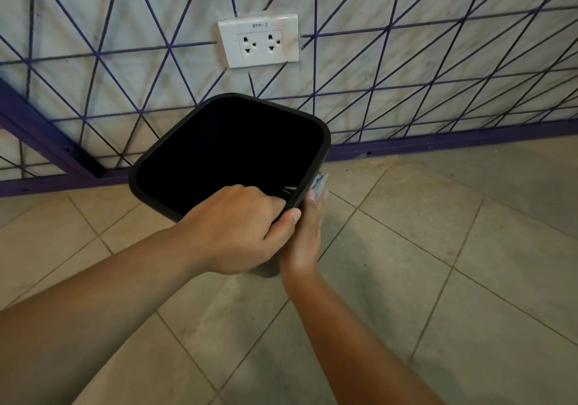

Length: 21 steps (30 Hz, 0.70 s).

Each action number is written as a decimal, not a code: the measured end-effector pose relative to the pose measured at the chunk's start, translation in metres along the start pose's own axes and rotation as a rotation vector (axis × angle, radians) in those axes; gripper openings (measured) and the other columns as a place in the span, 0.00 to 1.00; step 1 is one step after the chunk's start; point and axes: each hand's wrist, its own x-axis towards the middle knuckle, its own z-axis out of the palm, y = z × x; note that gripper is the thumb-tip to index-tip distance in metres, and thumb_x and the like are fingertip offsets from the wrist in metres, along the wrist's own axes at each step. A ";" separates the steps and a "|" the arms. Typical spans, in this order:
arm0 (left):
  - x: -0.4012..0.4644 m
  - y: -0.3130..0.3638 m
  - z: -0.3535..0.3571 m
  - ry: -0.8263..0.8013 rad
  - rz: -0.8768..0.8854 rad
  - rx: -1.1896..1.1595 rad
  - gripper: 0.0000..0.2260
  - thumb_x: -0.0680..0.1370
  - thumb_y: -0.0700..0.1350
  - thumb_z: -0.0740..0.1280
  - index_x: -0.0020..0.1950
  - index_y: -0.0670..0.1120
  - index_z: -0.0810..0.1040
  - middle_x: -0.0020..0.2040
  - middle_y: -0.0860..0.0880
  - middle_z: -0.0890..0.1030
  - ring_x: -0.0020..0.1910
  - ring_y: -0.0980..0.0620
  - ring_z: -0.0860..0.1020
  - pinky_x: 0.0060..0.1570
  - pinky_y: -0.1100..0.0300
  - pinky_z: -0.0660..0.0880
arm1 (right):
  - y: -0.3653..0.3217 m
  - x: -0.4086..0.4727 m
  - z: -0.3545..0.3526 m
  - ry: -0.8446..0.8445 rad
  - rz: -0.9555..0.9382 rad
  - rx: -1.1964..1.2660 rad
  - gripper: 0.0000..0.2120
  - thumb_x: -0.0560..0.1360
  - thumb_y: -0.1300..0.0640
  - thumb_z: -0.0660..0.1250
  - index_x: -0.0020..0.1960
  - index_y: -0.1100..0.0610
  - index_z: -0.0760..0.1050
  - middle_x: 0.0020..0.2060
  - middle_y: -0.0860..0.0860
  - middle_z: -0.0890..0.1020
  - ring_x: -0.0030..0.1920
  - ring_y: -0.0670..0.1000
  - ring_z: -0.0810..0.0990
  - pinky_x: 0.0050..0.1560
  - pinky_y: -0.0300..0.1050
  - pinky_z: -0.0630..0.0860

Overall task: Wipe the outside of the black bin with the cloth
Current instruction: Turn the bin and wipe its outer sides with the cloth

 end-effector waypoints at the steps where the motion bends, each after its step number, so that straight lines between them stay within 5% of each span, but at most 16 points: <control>1: 0.000 -0.001 0.000 0.000 0.001 -0.004 0.22 0.80 0.59 0.48 0.34 0.52 0.72 0.26 0.54 0.73 0.26 0.56 0.73 0.31 0.61 0.67 | -0.006 -0.013 0.002 -0.019 -0.053 -0.001 0.46 0.75 0.21 0.50 0.85 0.46 0.59 0.84 0.47 0.62 0.86 0.50 0.54 0.85 0.62 0.53; 4: 0.001 -0.001 0.001 -0.003 0.004 -0.002 0.22 0.80 0.59 0.48 0.35 0.51 0.73 0.27 0.53 0.74 0.27 0.55 0.74 0.32 0.58 0.72 | -0.004 -0.019 0.005 -0.008 -0.120 0.009 0.42 0.76 0.27 0.48 0.86 0.44 0.54 0.86 0.40 0.56 0.86 0.42 0.47 0.86 0.56 0.49; 7: 0.003 -0.002 0.001 -0.011 0.007 0.010 0.21 0.80 0.58 0.50 0.34 0.50 0.72 0.27 0.53 0.73 0.26 0.55 0.74 0.31 0.58 0.69 | 0.011 0.024 -0.001 0.022 -0.015 -0.004 0.53 0.71 0.15 0.51 0.83 0.50 0.65 0.83 0.53 0.66 0.85 0.56 0.59 0.84 0.67 0.55; 9: 0.002 -0.001 0.001 -0.014 0.002 0.017 0.21 0.80 0.58 0.50 0.34 0.51 0.71 0.26 0.53 0.73 0.25 0.55 0.73 0.30 0.60 0.66 | 0.010 0.025 -0.003 0.039 0.028 0.008 0.54 0.69 0.14 0.53 0.82 0.49 0.66 0.82 0.53 0.67 0.85 0.56 0.60 0.83 0.66 0.56; 14: 0.002 0.000 0.001 -0.023 0.003 0.052 0.22 0.79 0.59 0.47 0.36 0.50 0.73 0.27 0.54 0.73 0.26 0.56 0.73 0.33 0.56 0.73 | -0.012 -0.022 0.006 0.006 -0.213 0.019 0.35 0.77 0.32 0.45 0.83 0.40 0.54 0.86 0.40 0.54 0.85 0.38 0.45 0.87 0.54 0.47; 17: 0.004 0.000 0.000 -0.044 0.014 0.046 0.20 0.79 0.58 0.50 0.36 0.50 0.73 0.27 0.53 0.73 0.26 0.56 0.73 0.31 0.56 0.72 | -0.012 0.011 0.002 -0.010 -0.305 0.021 0.27 0.82 0.39 0.46 0.81 0.41 0.54 0.86 0.46 0.55 0.87 0.45 0.47 0.87 0.55 0.45; 21: 0.004 -0.001 -0.001 -0.049 0.005 0.065 0.19 0.79 0.57 0.51 0.32 0.51 0.67 0.25 0.52 0.69 0.24 0.55 0.70 0.28 0.59 0.62 | 0.011 0.057 -0.001 -0.056 -0.136 0.044 0.39 0.80 0.31 0.54 0.80 0.57 0.68 0.79 0.60 0.70 0.83 0.64 0.62 0.81 0.71 0.56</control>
